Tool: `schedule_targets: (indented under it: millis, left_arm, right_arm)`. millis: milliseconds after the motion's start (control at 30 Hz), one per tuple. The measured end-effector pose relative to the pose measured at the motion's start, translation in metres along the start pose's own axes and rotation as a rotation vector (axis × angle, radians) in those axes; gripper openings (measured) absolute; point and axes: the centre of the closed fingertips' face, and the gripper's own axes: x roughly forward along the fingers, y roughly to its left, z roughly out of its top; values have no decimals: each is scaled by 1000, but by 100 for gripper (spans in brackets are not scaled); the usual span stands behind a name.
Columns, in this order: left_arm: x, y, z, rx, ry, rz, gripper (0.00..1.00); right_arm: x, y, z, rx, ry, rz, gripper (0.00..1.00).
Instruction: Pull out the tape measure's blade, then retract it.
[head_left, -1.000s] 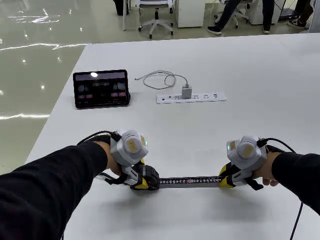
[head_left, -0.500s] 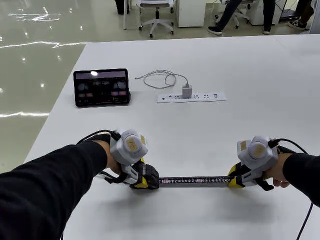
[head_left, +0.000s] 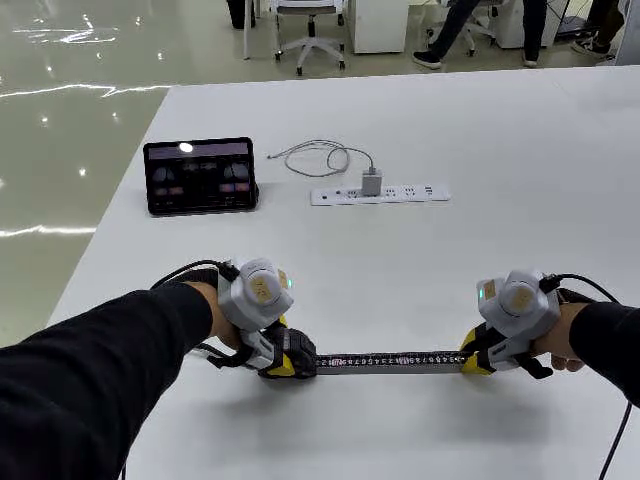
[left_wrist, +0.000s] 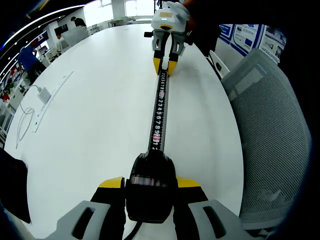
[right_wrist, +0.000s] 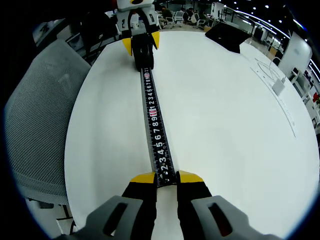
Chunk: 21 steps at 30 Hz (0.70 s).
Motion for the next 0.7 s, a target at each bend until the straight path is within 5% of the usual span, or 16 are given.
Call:
schedule_targets:
  millis: [700]
  left_arm:
    - [1, 1, 0, -2, -1, 0, 33]
  right_arm:
    - [3, 0, 1, -39, 119, 7, 11]
